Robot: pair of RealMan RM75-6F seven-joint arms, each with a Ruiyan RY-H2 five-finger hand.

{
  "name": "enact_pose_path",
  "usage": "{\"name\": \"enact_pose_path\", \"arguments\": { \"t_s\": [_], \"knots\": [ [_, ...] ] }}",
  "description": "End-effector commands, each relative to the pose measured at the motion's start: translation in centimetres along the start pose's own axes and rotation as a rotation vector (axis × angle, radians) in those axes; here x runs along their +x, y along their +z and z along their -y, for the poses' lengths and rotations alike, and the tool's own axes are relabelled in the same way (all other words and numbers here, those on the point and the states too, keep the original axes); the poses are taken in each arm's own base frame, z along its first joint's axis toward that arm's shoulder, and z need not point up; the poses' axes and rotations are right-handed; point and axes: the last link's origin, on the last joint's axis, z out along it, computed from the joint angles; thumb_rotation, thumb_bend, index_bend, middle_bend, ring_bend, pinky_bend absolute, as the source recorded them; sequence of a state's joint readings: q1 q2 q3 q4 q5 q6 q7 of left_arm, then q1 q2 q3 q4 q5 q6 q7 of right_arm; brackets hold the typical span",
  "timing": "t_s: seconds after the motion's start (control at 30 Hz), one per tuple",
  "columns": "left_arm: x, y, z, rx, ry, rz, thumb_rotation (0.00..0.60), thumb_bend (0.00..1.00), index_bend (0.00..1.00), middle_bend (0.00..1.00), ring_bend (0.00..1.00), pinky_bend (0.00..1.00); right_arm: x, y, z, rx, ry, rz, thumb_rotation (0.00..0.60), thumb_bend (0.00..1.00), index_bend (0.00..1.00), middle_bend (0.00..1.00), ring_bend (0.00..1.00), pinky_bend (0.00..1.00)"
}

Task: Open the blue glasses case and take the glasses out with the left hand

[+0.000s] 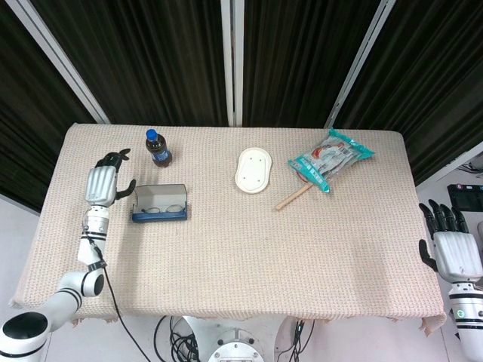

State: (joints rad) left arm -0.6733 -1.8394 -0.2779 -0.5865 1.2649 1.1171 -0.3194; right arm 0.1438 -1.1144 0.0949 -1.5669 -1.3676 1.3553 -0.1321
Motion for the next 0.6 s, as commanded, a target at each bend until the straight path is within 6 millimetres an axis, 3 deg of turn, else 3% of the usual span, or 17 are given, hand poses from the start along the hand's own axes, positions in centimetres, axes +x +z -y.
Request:
{"name": "enact_pose_path", "arguments": {
  "t_s": [0.03,0.17,0.37,0.47,0.6],
  "knots": [
    [-0.1,-0.4,0.0,-0.005,-0.011,0.003,0.600,0.26,0.30,0.38,0.26,0.37,0.0,-0.1,0.0,0.000,0.000,0.000,0.600,0.50,0.00,0.00,0.00,0.00],
    [0.2,-1.5,-0.3,-0.077,-0.078,0.066,0.600,0.26,0.41,0.45,0.37,0.41,0.1,-0.2,-0.1,-0.006,-0.001,-0.003,0.600,0.50,0.00,0.00,0.00,0.00],
    [1.3,-4.9,0.8,-0.180,-0.053,0.219,0.600,0.31,0.43,0.45,0.38,0.42,0.1,-0.3,-0.5,-0.015,0.003,-0.004,0.600,0.50,0.00,0.00,0.00,0.00],
    [1.4,-6.3,1.2,-0.208,-0.026,0.322,0.600,0.35,0.41,0.43,0.33,0.40,0.0,-0.3,-0.5,-0.015,0.006,-0.001,0.600,0.50,0.00,0.00,0.00,0.00],
    [1.0,-6.9,2.0,-0.221,0.048,0.430,0.600,0.37,0.32,0.36,0.20,0.27,-0.1,-0.2,-0.4,-0.008,0.006,0.000,0.600,0.50,0.00,0.00,0.00,0.00]
  ]
}}
